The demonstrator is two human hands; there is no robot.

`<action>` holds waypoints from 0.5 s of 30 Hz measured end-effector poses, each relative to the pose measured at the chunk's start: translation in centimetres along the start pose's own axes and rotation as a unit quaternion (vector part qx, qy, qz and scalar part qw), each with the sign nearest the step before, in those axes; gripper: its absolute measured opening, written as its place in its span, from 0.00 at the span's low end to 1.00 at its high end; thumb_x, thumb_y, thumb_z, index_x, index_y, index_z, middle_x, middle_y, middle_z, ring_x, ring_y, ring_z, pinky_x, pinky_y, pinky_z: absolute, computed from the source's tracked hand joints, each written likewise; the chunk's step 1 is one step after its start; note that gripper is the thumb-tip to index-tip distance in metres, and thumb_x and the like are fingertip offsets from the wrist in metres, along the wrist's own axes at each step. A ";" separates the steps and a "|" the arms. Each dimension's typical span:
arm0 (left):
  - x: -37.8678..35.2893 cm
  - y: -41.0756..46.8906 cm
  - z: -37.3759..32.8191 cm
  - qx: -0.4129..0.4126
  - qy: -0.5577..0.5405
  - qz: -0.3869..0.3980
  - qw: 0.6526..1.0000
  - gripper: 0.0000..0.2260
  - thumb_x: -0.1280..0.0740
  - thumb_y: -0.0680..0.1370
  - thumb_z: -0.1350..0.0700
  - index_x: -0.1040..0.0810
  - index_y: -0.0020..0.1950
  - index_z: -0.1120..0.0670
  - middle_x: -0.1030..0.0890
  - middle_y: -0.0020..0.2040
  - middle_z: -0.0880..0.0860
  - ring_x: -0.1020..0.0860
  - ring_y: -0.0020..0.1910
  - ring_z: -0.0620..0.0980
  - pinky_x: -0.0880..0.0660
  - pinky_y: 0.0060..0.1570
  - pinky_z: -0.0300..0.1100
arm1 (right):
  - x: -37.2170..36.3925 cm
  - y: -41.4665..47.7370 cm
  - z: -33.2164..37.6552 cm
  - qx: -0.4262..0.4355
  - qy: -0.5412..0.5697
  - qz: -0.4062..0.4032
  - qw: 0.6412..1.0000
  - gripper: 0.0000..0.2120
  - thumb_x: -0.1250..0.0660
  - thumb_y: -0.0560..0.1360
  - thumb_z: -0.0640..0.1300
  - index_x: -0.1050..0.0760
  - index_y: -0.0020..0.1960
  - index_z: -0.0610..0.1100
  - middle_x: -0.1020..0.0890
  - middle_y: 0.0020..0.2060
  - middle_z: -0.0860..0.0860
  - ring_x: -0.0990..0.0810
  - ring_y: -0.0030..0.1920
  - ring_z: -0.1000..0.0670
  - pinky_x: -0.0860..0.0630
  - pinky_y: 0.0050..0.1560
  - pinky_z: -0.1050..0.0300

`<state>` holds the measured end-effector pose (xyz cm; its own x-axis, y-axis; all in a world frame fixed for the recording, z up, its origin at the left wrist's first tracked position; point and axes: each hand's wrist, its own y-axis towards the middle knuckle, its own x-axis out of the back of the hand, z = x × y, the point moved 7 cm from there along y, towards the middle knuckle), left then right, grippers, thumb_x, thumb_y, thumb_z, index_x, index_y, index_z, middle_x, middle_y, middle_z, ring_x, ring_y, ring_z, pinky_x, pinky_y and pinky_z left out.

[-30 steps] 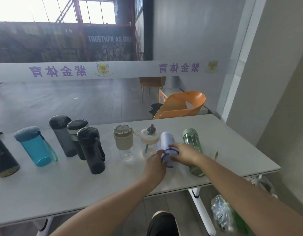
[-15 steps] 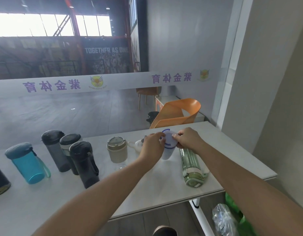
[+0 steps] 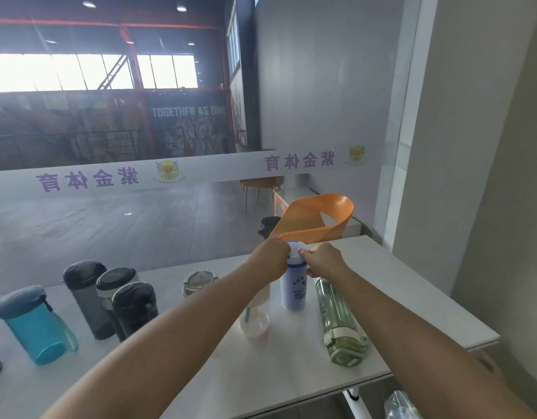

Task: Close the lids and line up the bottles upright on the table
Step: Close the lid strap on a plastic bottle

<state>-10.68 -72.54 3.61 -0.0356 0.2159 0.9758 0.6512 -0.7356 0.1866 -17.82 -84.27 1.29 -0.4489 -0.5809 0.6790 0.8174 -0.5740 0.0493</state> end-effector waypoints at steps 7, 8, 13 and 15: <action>1.3 -1.8 -1.5 -0.088 0.029 -0.108 0.990 0.09 0.37 0.79 0.59 0.19 0.55 0.55 0.19 0.52 0.54 0.21 0.51 0.56 0.23 0.51 0.47 | 1.1 -0.1 -1.3 -0.001 0.022 0.005 1.000 0.24 0.36 0.80 0.54 0.19 0.44 0.32 0.14 0.35 0.41 0.14 0.34 0.47 0.18 0.49 0.52; 2.1 -2.9 -2.3 -0.117 0.016 -0.159 0.980 0.08 0.35 0.78 0.60 0.18 0.54 0.56 0.18 0.51 0.54 0.21 0.50 0.56 0.25 0.51 0.45 | 1.5 -0.4 -1.6 0.007 0.024 0.004 1.000 0.23 0.35 0.79 0.53 0.19 0.45 0.32 0.14 0.35 0.41 0.15 0.32 0.49 0.18 0.48 0.51; 0.1 -8.3 -6.7 -0.205 -0.083 -0.169 0.960 0.07 0.36 0.78 0.57 0.19 0.49 0.55 0.19 0.47 0.53 0.20 0.44 0.54 0.24 0.45 0.44 | 3.6 -4.2 -4.7 0.062 -0.069 0.041 0.995 0.16 0.33 0.77 0.55 0.18 0.43 0.41 0.15 0.38 0.46 0.19 0.39 0.50 0.23 0.45 0.52; -3.2 -9.4 -6.6 -0.124 -0.173 -0.074 0.974 0.13 0.36 0.80 0.51 0.22 0.63 0.53 0.20 0.56 0.53 0.22 0.53 0.53 0.25 0.52 0.44 | 3.8 -6.3 -6.8 0.059 -0.083 0.075 0.992 0.15 0.31 0.76 0.57 0.18 0.56 0.48 0.15 0.48 0.49 0.18 0.48 0.51 0.25 0.47 0.57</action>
<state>-21.70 -70.59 -0.53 0.1702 0.5036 0.8470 0.4530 -0.8034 0.3866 -27.20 -86.80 -1.44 -0.2609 -0.5468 0.7956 0.9117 -0.4106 0.0168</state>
